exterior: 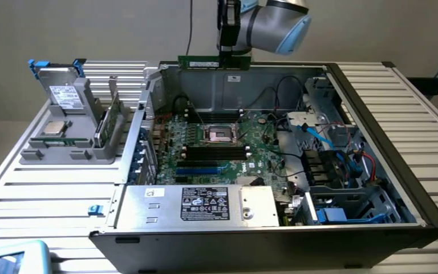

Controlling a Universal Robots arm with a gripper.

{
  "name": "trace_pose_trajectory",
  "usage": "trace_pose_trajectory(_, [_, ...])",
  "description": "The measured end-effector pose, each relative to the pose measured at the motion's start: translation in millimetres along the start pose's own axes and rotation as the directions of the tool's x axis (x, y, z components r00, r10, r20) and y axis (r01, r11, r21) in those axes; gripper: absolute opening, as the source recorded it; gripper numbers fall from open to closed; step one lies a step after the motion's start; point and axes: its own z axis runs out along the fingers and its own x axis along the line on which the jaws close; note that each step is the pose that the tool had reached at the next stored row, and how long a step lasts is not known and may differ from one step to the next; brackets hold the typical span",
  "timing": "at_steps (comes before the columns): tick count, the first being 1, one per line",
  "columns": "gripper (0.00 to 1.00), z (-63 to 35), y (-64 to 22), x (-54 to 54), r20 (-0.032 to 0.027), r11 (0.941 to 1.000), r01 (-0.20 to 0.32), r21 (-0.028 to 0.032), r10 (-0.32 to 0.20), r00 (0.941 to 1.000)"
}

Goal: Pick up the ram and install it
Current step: 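Insert the ram into the slot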

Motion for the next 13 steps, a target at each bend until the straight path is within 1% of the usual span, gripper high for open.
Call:
trace_pose_trajectory(4, [0.13,6.0,-0.1,-0.2,-0.0024,1.0000,0.000,0.0000,0.000,1.0000])
trace_pose_trajectory(13, [0.13,22.0,-0.3,-0.5,-0.0025,1.0000,0.001,0.0001,-0.001,1.0000])
